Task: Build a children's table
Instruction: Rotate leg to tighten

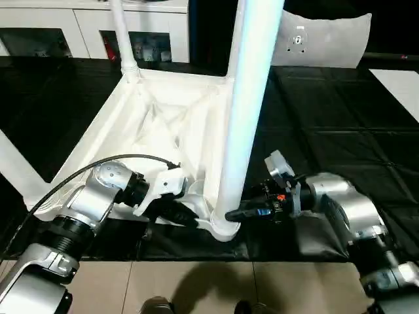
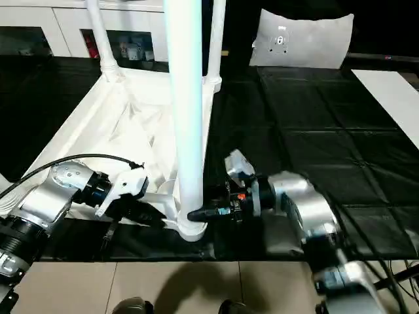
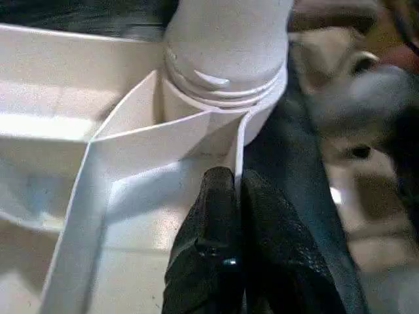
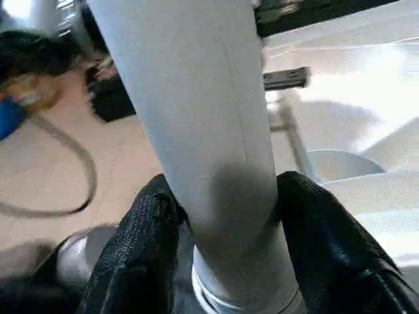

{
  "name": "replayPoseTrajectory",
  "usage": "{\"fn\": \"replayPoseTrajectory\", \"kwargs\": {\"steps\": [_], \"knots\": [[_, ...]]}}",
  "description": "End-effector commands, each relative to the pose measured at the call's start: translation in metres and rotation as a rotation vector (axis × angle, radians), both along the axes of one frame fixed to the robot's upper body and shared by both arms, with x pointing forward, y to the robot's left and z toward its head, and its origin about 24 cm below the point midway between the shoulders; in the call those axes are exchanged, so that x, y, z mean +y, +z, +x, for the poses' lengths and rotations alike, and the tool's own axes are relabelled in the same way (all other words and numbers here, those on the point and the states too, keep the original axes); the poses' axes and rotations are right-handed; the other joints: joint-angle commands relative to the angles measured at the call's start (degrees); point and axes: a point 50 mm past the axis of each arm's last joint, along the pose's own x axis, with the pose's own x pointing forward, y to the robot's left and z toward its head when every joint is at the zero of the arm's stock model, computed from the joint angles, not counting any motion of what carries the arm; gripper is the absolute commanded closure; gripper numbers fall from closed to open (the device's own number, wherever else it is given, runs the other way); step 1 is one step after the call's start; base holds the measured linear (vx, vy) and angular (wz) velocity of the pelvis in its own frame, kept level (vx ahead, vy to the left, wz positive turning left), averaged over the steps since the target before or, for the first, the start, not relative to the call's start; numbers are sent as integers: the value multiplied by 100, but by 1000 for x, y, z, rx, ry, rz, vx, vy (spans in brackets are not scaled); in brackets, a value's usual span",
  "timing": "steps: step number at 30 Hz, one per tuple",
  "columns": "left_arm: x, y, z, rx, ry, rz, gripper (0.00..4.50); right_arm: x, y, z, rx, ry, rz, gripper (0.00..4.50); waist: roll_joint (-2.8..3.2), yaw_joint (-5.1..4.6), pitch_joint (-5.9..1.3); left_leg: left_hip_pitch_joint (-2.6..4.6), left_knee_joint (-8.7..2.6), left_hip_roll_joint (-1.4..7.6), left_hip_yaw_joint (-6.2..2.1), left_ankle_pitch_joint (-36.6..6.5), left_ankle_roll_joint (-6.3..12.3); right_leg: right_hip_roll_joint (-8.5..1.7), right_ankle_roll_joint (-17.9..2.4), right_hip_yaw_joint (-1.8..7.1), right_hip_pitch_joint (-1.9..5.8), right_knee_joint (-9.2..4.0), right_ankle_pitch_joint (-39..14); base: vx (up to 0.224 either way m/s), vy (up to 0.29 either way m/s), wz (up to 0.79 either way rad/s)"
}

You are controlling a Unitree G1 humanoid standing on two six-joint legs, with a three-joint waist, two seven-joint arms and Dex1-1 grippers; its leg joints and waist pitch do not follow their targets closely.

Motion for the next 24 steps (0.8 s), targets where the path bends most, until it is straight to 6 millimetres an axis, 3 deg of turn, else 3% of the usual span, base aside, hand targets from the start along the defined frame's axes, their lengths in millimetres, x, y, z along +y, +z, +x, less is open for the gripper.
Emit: {"fn": "replayPoseTrajectory", "kwargs": {"steps": [1, 3, 5, 6, 7, 8, 9, 10, 11, 12, 13, 14, 15, 16, 17, 18, 19, 20, 21, 22, 23, 24], "knots": [[-16, 5, 8, -50, 120, -55, 450, 18, -5, 1, 0, -88, 7, 255, -30, -75, -352, 34, -410, 75, 14, -1555, 137, -342, -373, 235, 300, -557, -3457, 0, 0, 0], [-22, 6, 11, -56, 186, -81, 450, 25, -9, 3, -7, -169, 1, 255, -41, -143, -330, 30, -399, 38, -7, -1659, 96, -335, -123, 172, 302, -645, -3865, 0, 0, 0], [-28, 6, 14, -62, 240, -99, 450, 32, -11, 5, -4, -244, 6, 257, -14, -237, -307, 21, -385, 21, -39, -1842, 59, -329, 50, 96, 308, -706, -4106, 0, 0, 0], [-31, 6, 15, -65, 261, -104, 450, 35, -12, 6, -3, -269, 8, 258, -2, -320, -297, 25, -371, 13, -57, -2005, 35, -315, 170, 17, 307, -777, -4234, 0, 0, 0], [-31, 6, 15, -65, 261, -104, 450, 35, -12, 6, -3, -269, 8, 258, -1, -407, -307, 17, -366, 13, -94, -2144, 60, -324, 272, -82, 369, -849, -4236, -45, 54, -15], [-34, 7, 16, -69, 289, -109, 450, 39, -12, 6, -1, -303, 10, 258, 60, -428, -300, 50, -378, 44, -115, -2280, 85, -327, 266, -129, 382, -877, -4172, 0, 0, 0], [-37, 7, 18, -72, 311, -114, 450, 43, -13, 7, 3, -333, 12, 258, 89, -544, -298, 41, -441, 141, -178, -2601, 144, -330, 193, -198, 450, -853, -3770, 0, 0, 0], [-46, 9, 22, -81, 398, -131, 450, 55, -13, 11, 17, -437, 21, 258, 161, -573, -252, 8, -548, 254, -231, -2999, 104, -302, 116, -232, 510, -793, -3455, 0, 0, 0], [-54, 12, 29, -102, 493, -143, 450, 66, -13, 15, 29, -543, 26, 259, 201, -591, -226, 1, -625, 328, -273, -3365, 59, -279, 85, -259, 542, -703, -3325, 0, 0, 0], [-54, 12, 29, -102, 494, -143, 450, 66, -13, 15, 29, -545, 26, 259, 242, -553, -189, -157, -953, 575, -358, -4196, -65, -210, -71, -100, 729, -43, -2582, -56, 0, -2], [-58, 13, 31, -107, 524, -147, 450, 71, -13, 17, 33, -579, 27, 259, 237, -471, -197, -242, -1097, 667, -377, -4501, -97, -203, -178, 92, 786, 391, -1934, 0, 0, 0], [-61, 14, 32, -113, 553, -149, 450, 76, -12, 19, 35, -612, 25, 259, 105, -502, -145, -57, -1140, 526, -191, -4705, -58, -143, -232, 283, 561, 452, -1651, 0, 0, 0], [-65, 15, 35, -127, 589, -152, 450, 81, -12, 20, 34, -647, 20, 259, -196, -487, -127, 531, -261, -130, -35, -3610, -177, -131, 388, 98, -84, -844, -4890, 72, -39, 10], [-69, 16, 37, -140, 629, -152, 450, 88, -10, 22, 34, -684, 19, 259, -250, -546, 2, 951, 581, -455, 101, -2496, -98, -329, 586, -152, -637, -1448, -6519, 141, 18, -26], [-72, 18, 40, -161, 672, -151, 450, 93, -9, 24, 33, -728, 14, 259, -191, -634, -166, 388, 476, -401, -9, -1524, 168, -668, 715, -150, 99, -1210, -6561, 141, 18, -26], [-74, 19, 42, -179, 706, -151, 450, 97, -8, 26, 43, -772, 10, 259, 74, -627, -156, 79, 53, -34, -169, -1816, 183, -623, 888, -514, 520, -1075, -5448, 100, 98, -57], [-76, 20, 43, -188, 727, -151, 450, 100, -7, 29, 54, -812, 14, 259, 212, -684, -203, -126, -166, 171, -340, -2276, 120, -535, 801, -502, 734, -743, -4499, 64, 69, -29], [-77, 20, 43, -195, 751, -154, 450, 103, -6, 31, 62, -856, 14, 259, 407, -609, -293, -268, -591, 517, -596, -3196, 108, -410, 130, 1, 868, 287, -1597, 64, 69, -29], [-78, 21, 43, -199, 759, -155, 450, 104, -5, 32, 66, -876, 17, 259, 255, -657, -154, 88, -676, 358, -452, -3951, 38, -337, -309, 80, 457, -32, -1170, 81, -4, 1], [-80, 22, 43, -206, 772, -153, 450, 109, -2, 34, 81, -909, 46, 259, 44, -684, -122, 156, -479, 109, -368, -3803, -41, -364, -57, 19, 373, -435, -2584, 75, 1, 14], [-80, 22, 43, -218, 766, -148, 450, 112, 2, 35, 60, -909, 67, 259, 3, -625, -107, 640, 124, -336, -103, -2675, -29, -497, 420, -233, -71, -1110, -5169, 75, 1, 14], [-79, 22, 42, -221, 753, -139, 450, 111, 4, 35, 31, -898, 72, 203, 32, -724, -156, 249, 28, -248, -183, -2176, 164, -553, 681, -406, 353, -1038, -5267, 125, 46, -14]]}}
